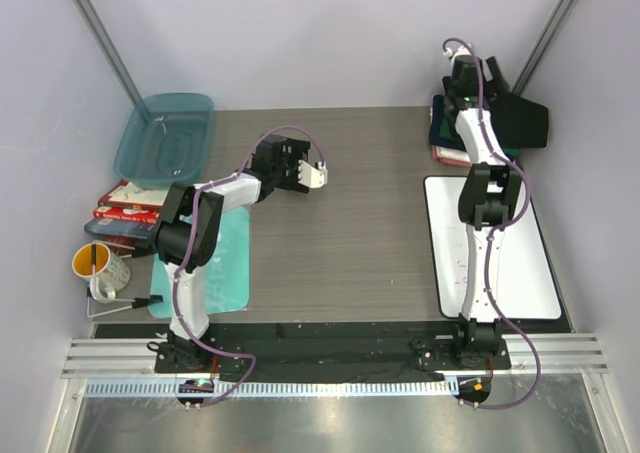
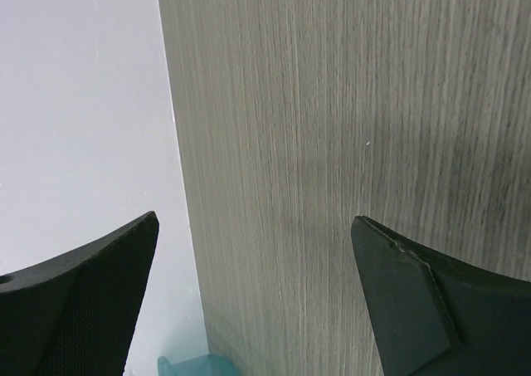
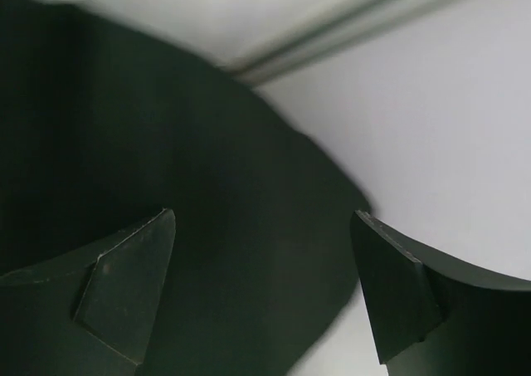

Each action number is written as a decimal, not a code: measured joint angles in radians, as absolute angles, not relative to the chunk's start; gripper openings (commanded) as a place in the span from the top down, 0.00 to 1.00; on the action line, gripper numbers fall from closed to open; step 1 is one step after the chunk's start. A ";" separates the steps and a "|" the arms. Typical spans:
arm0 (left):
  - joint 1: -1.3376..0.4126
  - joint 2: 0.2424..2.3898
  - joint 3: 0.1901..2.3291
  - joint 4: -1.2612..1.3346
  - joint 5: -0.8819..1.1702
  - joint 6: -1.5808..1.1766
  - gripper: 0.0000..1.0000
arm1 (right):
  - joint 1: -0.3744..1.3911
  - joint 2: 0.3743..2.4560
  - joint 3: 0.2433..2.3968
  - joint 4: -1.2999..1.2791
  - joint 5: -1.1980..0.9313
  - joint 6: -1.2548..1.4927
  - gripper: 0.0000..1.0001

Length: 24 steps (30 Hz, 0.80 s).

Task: Fold and stack the t-shirts
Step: Put the neatly folded tshirt into the corner of the board with the right arm

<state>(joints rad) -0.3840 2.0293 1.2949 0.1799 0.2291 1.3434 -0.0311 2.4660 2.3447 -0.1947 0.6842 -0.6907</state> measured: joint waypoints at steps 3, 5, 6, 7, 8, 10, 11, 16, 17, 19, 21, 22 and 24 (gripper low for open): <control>-0.384 2.014 1.290 0.165 0.225 1.345 0.02 | -0.004 2.517 2.368 -0.247 0.622 -0.634 0.14; -0.384 2.001 1.286 0.159 0.223 1.346 0.02 | 0.014 2.527 2.368 -0.278 0.595 -0.585 0.15; -0.384 1.997 1.285 0.159 0.223 1.347 0.02 | 0.020 2.528 2.368 -0.290 0.585 -0.559 0.15; -0.384 1.995 1.285 0.159 0.221 1.347 0.02 | 0.025 2.528 2.368 -0.302 0.579 -0.535 0.17; -0.384 1.993 1.284 0.159 0.220 1.347 0.02 | 0.028 2.528 2.370 -0.312 0.574 -0.508 0.18; -0.384 1.992 1.282 0.159 0.218 1.347 0.02 | 0.031 2.528 2.370 -0.330 0.562 -0.454 0.22; -0.384 1.992 1.280 0.158 0.218 1.347 0.02 | 0.031 2.529 2.370 -0.340 0.558 -0.433 0.23; -0.384 1.992 1.279 0.150 0.217 1.347 0.02 | 0.025 2.529 2.370 -0.368 0.546 -0.356 0.25; -0.384 1.992 1.279 0.149 0.217 1.347 0.03 | 0.024 2.529 2.370 -0.371 0.545 -0.342 0.25; -0.384 1.992 1.279 0.147 0.217 1.347 0.02 | 0.022 2.531 2.371 -0.375 0.544 -0.331 0.29; -0.384 1.992 1.279 0.147 0.217 1.347 0.02 | 0.020 2.539 2.382 -0.376 0.544 -0.321 0.43; -0.384 1.992 1.279 0.147 0.217 1.347 0.02 | 0.018 2.543 2.386 -0.376 0.544 -0.318 0.51; -0.384 1.992 1.279 0.144 0.217 1.347 0.02 | 0.017 2.547 2.386 -0.376 0.543 -0.314 0.76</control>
